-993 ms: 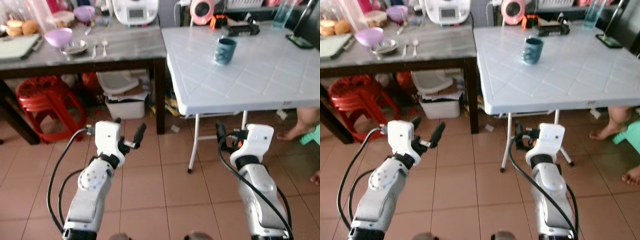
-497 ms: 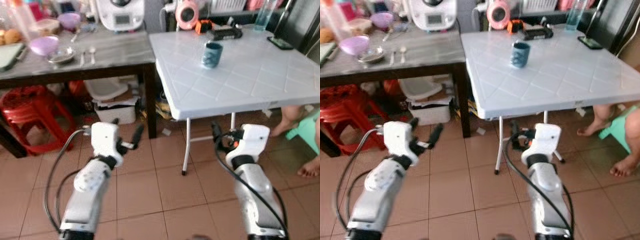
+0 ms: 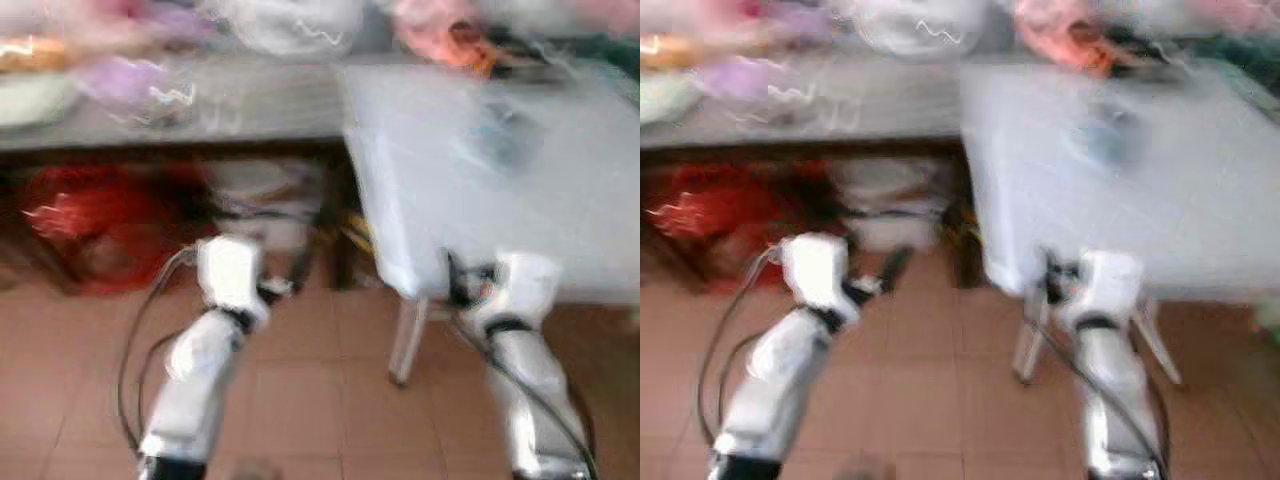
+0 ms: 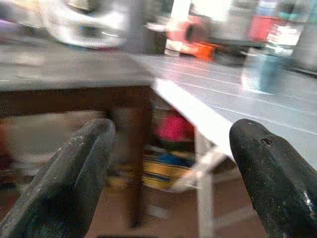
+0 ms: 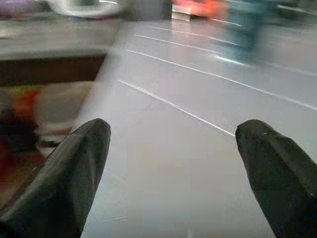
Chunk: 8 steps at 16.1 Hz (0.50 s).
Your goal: Setting the table
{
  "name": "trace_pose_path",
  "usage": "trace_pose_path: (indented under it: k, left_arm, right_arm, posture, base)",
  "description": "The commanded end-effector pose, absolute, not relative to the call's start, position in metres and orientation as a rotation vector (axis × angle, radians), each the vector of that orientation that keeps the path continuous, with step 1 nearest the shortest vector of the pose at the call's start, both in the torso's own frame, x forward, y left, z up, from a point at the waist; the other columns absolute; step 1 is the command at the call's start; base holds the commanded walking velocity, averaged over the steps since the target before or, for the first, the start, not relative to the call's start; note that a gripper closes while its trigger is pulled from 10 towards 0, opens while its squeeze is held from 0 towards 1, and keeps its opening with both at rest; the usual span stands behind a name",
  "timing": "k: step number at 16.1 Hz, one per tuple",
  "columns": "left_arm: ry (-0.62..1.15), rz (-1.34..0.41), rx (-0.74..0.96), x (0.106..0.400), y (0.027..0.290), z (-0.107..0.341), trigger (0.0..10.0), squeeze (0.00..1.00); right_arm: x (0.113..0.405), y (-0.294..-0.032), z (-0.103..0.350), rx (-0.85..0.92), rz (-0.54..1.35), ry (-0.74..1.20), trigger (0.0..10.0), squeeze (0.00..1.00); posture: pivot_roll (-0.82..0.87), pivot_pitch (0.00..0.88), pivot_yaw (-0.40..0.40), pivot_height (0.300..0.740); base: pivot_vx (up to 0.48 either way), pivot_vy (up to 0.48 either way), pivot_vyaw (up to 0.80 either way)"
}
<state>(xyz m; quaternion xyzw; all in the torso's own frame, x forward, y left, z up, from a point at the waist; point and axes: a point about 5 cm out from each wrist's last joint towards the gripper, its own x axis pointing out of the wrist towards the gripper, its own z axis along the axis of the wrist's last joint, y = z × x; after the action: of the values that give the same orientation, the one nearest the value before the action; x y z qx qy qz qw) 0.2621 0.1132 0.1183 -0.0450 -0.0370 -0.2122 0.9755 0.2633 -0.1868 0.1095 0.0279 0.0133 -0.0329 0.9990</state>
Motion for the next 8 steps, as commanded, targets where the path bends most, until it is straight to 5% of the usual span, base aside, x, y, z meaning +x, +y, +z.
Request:
trace_pose_path:
  k: [1, 5, 8]
  left_arm:
    - [-0.03, -0.371, -0.069, 0.2618, 0.1289, 0.1091, 10.0, 0.0]
    - [-0.028, -0.371, -0.069, 0.2617, 0.1283, 0.1088, 10.0, 0.0]
    - [-0.018, -0.364, -0.07, 0.2605, 0.1289, 0.1066, 10.0, 0.0]
  right_arm:
    - [0.2645, -0.1695, 0.1118, 0.065, -0.008, 0.014, 10.0, 0.0]
    - [0.2639, -0.1691, 0.1102, 0.077, -0.012, 0.021, 10.0, 0.0]
    - [0.2639, -0.1684, 0.1083, 0.086, -0.012, 0.033, 10.0, 0.0]
  posture:
    - [-0.03, 0.0, 0.026, 0.74]
    - [-0.03, 0.0, 0.025, 0.74]
    - [-0.03, 0.0, 0.023, 0.74]
  base:
    - [0.48, 0.0, 0.0]
    - [0.453, 0.0, 0.13]
    - [0.0, 0.0, 0.0]
